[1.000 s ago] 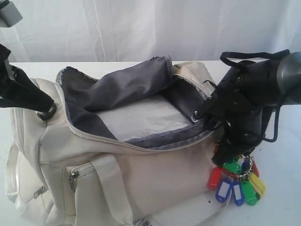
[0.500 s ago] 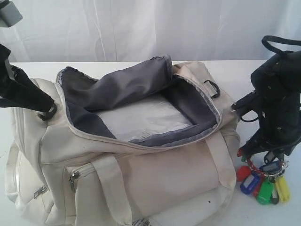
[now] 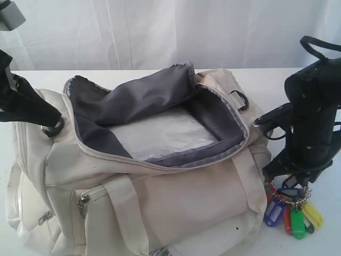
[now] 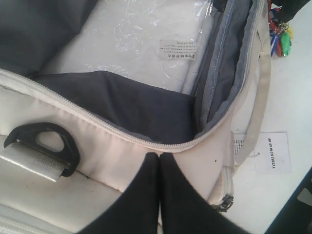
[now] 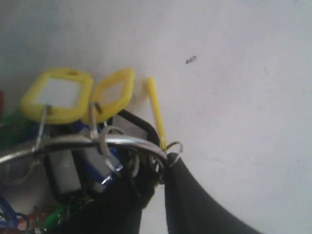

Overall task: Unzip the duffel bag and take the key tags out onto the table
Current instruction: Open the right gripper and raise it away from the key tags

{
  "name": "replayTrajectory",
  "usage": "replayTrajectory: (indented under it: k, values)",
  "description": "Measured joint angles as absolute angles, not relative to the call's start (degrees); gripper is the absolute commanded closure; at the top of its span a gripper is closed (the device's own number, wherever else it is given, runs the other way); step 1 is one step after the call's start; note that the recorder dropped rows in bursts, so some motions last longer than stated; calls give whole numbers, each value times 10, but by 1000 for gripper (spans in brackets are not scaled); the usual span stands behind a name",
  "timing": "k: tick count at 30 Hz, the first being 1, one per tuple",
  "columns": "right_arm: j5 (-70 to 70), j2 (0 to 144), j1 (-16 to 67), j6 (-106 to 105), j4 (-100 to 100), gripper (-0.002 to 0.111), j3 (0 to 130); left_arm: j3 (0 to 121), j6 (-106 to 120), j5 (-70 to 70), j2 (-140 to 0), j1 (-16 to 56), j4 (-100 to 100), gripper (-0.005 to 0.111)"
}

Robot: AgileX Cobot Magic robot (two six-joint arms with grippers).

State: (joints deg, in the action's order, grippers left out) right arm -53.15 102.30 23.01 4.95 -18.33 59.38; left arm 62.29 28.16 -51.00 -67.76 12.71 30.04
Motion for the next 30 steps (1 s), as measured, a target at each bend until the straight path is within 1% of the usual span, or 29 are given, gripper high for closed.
replayTrajectory:
  k: [1,6,8,10,14,20,22,24,26,28,29,30]
  values:
    - [-530,1023,230,49,-183,93,594,623,282,-510,-678,127,300,107]
    - [-529,1023,230,49,-182,61,596,623,282,-510,-678,127,300,107]
    - [-529,1023,230,49,-181,52,602,623,282,-510,-678,127,300,107]
    - [-531,1023,230,49,-181,49,606,623,282,-510,-678,127,300,107]
    - [-540,1014,230,49,-173,49,614,623,282,-510,-678,127,300,107]
    - [-548,955,230,49,-154,50,625,623,282,-510,-678,127,300,107]
    - [-549,927,230,49,-153,52,627,623,282,-510,-678,127,300,107]
    - [-549,897,230,49,-152,59,627,623,282,-510,-678,127,300,107]
    - [-545,869,230,49,-144,75,627,623,282,-510,-678,127,300,107]
    - [-531,835,230,38,-123,94,627,623,282,-510,-678,127,300,107]
    - [-522,821,230,28,-111,105,623,623,282,-510,-678,127,300,107]
    - [-508,801,230,11,-92,108,617,623,282,-510,-678,127,300,107]
